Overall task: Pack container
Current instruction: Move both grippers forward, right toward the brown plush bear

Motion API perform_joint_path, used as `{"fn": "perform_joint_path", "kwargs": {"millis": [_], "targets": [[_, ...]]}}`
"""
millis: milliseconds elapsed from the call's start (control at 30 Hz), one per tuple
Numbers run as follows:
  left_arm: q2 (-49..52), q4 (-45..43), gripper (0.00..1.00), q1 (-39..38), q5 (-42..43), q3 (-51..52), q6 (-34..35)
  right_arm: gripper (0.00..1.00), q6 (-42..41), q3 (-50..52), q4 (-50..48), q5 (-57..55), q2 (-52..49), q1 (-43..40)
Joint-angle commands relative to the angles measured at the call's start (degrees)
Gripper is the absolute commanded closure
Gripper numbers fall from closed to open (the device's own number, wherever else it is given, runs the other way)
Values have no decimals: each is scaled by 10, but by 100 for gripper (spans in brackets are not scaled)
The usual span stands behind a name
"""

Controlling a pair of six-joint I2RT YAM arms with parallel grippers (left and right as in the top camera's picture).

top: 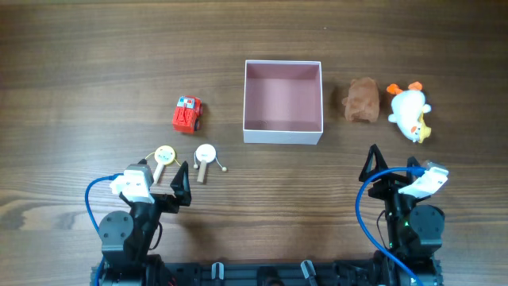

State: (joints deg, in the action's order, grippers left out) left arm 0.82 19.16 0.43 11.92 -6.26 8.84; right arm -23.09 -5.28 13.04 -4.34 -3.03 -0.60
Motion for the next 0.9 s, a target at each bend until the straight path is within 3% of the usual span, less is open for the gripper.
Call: {"fn": "perform_joint_path", "kwargs": {"millis": [0,667,867], "targets": [[-4,-3,0,-3,11,4,-9,0,4,-1,-2,1,-2,-2],[-4,-3,0,-3,11,4,-9,0,4,-1,-2,1,-2,-2],[-4,-1,0,-3,12,4,-9,0,5,-1,-2,52,-2,-2]]}}
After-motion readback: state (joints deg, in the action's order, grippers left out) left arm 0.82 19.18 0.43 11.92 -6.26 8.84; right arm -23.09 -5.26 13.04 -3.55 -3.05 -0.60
